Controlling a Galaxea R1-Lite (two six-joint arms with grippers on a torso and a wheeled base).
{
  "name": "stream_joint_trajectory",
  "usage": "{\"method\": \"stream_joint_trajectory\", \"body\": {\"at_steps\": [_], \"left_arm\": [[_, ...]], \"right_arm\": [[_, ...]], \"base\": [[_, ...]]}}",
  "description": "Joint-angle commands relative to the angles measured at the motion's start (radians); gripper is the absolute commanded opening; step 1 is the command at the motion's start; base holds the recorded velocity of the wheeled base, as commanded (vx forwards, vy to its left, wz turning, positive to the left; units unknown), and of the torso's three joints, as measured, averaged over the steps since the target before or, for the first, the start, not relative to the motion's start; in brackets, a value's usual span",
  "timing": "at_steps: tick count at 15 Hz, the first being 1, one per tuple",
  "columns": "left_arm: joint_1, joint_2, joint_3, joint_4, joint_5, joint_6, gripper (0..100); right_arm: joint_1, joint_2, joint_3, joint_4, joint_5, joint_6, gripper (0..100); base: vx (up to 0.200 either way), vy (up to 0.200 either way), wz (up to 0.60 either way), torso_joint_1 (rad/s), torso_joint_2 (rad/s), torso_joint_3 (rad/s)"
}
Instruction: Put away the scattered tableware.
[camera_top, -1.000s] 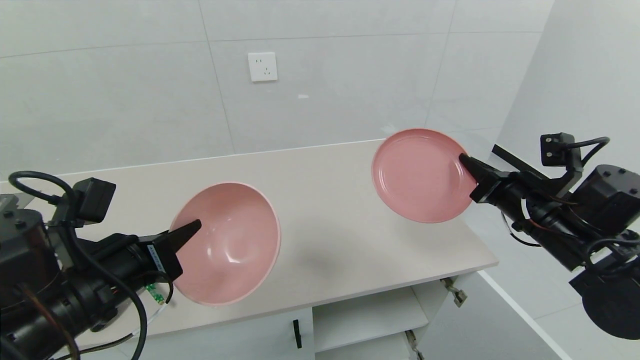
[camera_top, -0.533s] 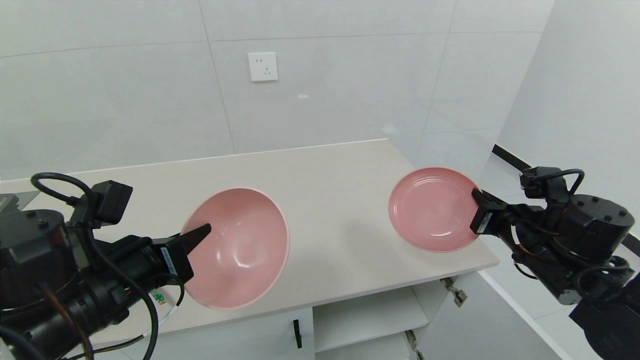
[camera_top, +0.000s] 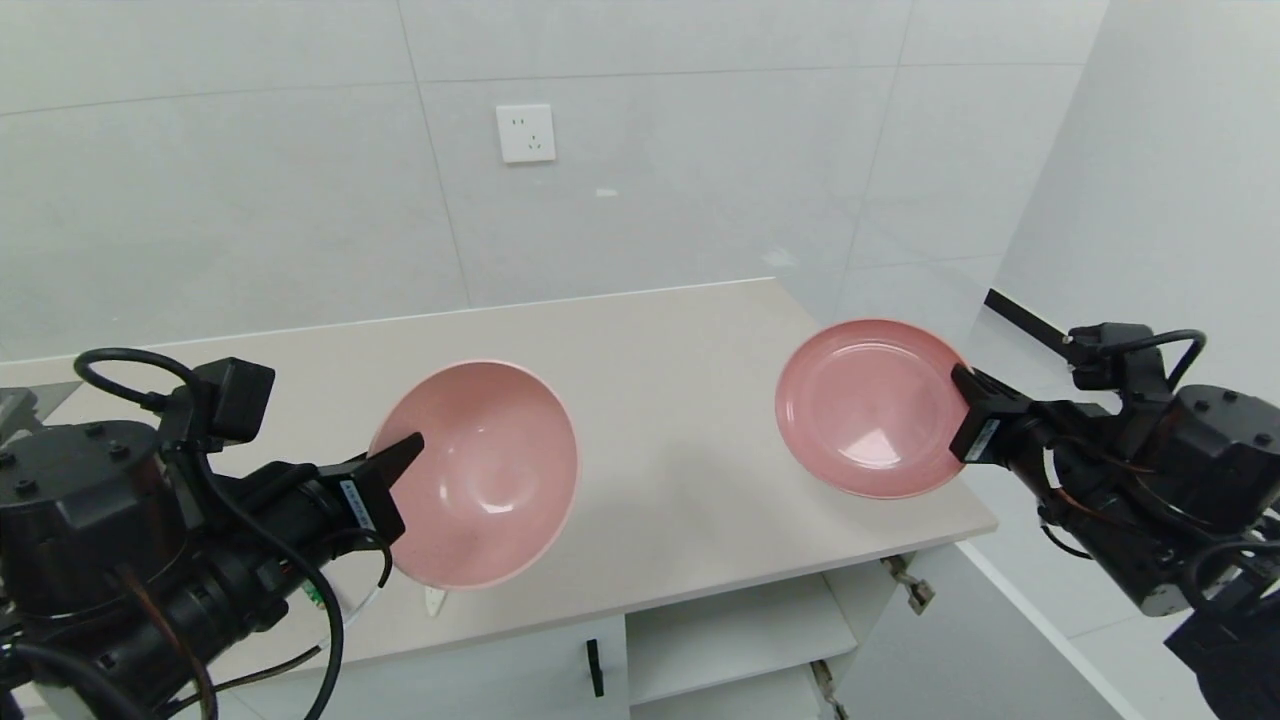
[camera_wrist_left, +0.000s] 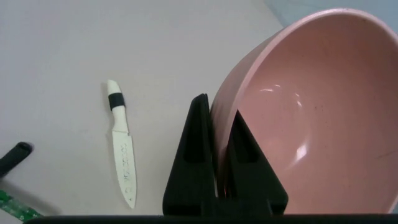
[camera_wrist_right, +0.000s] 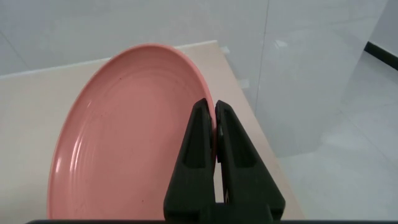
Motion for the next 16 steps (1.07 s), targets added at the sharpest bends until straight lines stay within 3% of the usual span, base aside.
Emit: {"method": "stream_joint_trajectory", "body": {"at_steps": [1,3,5,11,16], "left_arm": [[-0.008,0.006,0.012,-0.022,0.002,0.001,0],[-0.014,0.009,0.020,-0.039,0.022,0.004,0],[-0.021,0.015,0.023,-0.045,0.045,0.044,0],[-0.022,0.037,0.026,-0.047,0.045,0.046,0],[-0.022,0.042,0.028,-0.045,0.045,0.047,0]], "right_arm": [[0.003,-0.084,0.002,-0.001,0.000,0.000,0],[0.006,-0.104,0.013,-0.001,0.000,0.000,0],[0.009,-0.106,0.016,-0.001,0.000,0.000,0],[0.022,-0.106,0.020,-0.001,0.000,0.000,0],[0.023,-0.104,0.022,-0.001,0.000,0.000,0]], "base": [[-0.200,0.000,0.00,0.007,0.01,-0.002],[-0.200,0.000,0.00,0.015,0.00,0.000],[-0.200,0.000,0.00,-0.005,0.00,0.007],[-0.033,0.000,0.00,0.000,0.00,0.000],[-0.160,0.000,0.00,0.012,0.00,-0.003]]}}
